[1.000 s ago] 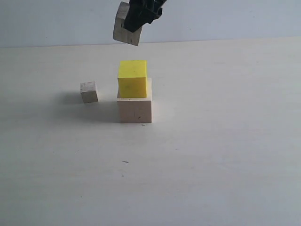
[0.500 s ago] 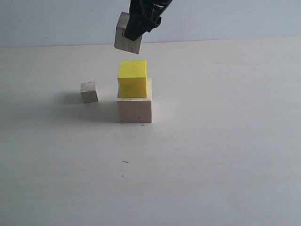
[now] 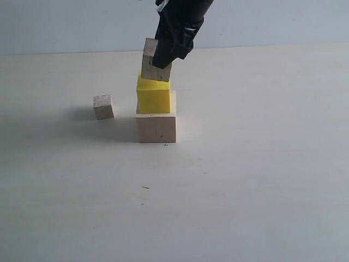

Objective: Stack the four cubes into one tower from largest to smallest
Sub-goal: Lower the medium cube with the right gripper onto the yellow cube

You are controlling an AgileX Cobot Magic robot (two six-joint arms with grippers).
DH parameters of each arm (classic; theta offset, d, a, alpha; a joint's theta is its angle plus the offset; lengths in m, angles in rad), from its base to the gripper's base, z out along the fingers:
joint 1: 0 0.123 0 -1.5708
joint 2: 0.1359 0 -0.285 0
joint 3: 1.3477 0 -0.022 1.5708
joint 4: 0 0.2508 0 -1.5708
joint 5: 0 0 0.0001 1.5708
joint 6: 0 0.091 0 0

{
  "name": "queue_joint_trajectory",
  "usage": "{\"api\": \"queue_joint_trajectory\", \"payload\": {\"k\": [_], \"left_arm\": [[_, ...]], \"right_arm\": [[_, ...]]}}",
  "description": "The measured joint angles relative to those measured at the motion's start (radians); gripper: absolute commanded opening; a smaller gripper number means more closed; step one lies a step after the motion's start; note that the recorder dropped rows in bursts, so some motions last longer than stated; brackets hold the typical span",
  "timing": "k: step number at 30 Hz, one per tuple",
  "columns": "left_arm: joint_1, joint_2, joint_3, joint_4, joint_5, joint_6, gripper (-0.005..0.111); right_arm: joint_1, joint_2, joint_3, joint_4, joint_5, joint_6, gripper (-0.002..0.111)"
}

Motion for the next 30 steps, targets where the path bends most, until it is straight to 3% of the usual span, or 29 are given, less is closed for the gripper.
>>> {"api": "queue_joint_trajectory", "payload": {"k": [30], "left_arm": [[0.000, 0.000, 0.000, 0.000, 0.000, 0.001, 0.000]], "right_arm": [[0.000, 0.005, 0.000, 0.007, 0.000, -0.005, 0.000]]}}
